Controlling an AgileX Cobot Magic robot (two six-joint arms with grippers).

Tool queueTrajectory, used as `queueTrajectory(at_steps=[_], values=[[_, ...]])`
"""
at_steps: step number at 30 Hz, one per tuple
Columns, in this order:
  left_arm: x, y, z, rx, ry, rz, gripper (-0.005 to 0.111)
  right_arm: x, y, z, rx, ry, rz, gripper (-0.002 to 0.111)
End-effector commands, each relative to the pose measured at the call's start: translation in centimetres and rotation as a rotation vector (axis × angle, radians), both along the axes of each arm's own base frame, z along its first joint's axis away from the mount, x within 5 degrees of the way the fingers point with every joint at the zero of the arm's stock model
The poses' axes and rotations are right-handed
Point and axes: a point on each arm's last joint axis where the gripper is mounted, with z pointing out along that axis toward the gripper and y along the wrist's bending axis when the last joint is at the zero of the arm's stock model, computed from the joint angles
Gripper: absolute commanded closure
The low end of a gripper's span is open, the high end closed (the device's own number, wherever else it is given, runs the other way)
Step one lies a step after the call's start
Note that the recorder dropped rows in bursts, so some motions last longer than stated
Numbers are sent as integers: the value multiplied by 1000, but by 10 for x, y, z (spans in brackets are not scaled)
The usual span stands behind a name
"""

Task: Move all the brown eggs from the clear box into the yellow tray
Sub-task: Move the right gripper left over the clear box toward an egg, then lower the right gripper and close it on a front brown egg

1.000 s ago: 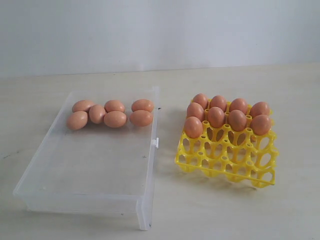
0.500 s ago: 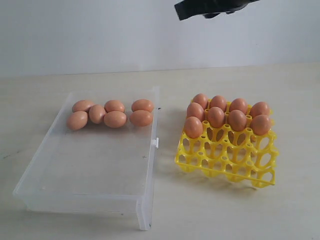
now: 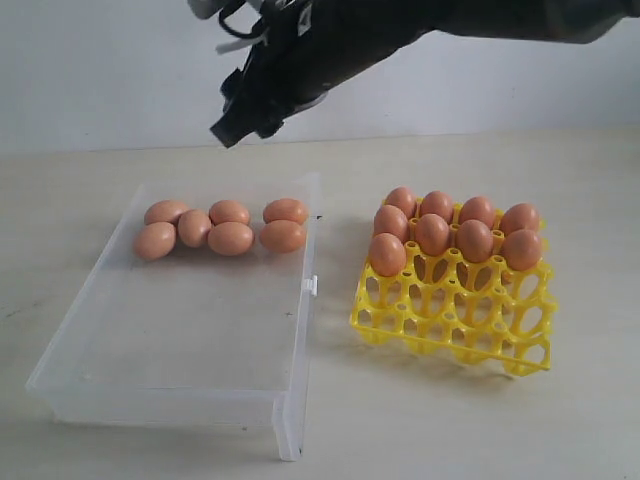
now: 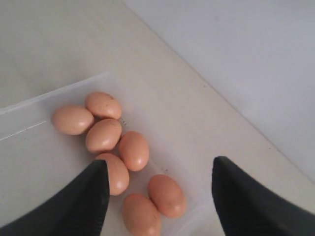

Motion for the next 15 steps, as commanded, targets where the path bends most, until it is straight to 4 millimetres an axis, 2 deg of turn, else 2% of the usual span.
queueTrajectory(at_steps=[1,9,15], values=[[0,-1,2,-9,-17,-6,107,14,19,-16,-31,72,11,49],[0,-1,2,-9,-17,-6,107,29,37,-40,-143,336,2,49],[0,-1,2,-9,-17,-6,107,40,36,-55,-204,379,-7,49]])
